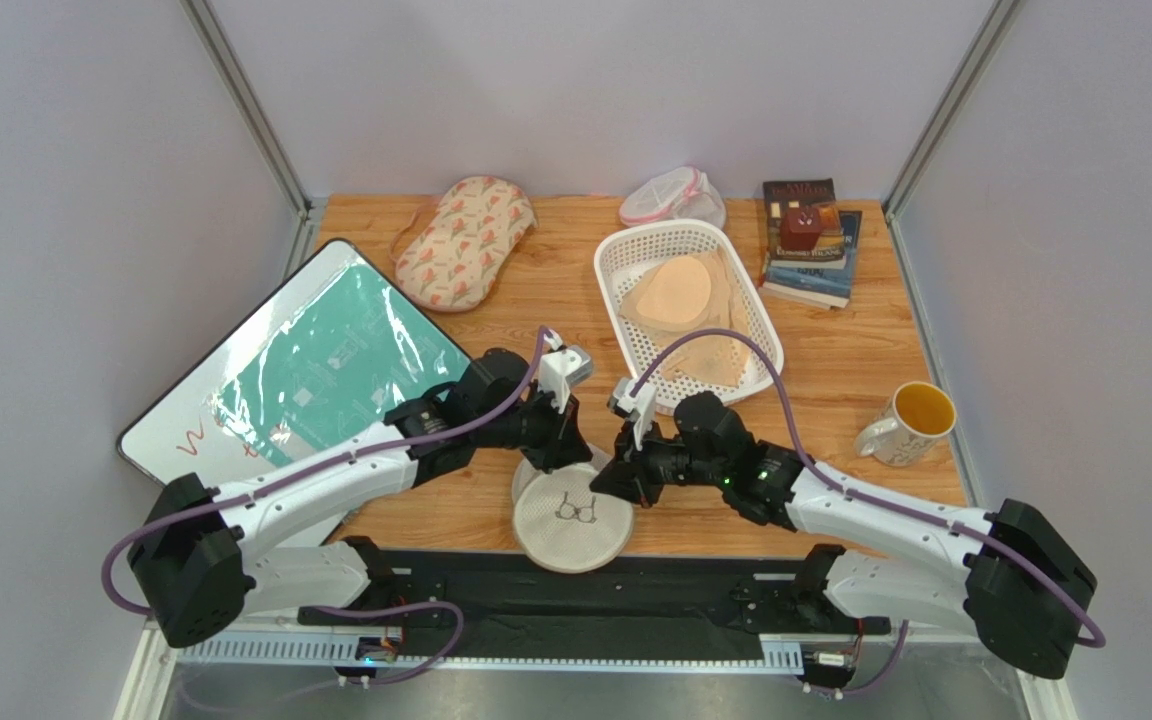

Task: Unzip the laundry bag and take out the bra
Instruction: Unzip the laundry bag at the center of the board.

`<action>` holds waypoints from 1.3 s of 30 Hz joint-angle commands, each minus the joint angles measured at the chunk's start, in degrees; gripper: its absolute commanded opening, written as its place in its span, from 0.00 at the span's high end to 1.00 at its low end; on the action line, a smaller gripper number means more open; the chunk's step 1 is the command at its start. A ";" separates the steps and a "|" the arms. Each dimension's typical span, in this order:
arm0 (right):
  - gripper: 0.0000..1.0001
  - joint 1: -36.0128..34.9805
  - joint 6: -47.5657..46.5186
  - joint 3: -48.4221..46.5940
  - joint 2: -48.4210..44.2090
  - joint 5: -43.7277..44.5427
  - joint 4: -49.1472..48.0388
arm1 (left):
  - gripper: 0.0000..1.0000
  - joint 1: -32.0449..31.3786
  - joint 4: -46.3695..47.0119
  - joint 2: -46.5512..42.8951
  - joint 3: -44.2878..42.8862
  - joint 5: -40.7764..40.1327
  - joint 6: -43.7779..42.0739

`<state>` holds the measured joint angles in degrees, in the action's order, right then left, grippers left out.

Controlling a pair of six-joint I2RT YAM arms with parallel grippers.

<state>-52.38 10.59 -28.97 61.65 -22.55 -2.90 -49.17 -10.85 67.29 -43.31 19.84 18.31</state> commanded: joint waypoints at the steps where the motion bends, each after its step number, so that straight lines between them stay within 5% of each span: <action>1: 1.00 -0.18 -0.66 0.49 -2.67 2.42 -1.06 | 0.99 -0.23 0.39 -2.77 0.86 0.03 1.29; 39: 1.00 -0.09 5.84 0.67 -1.27 18.59 5.88 | 1.00 -0.23 -2.59 -15.69 5.08 -16.14 1.82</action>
<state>-52.86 15.27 -28.88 61.34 -10.07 -2.02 -49.43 -12.23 54.83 -38.41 6.17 20.64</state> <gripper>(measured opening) 0.026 0.039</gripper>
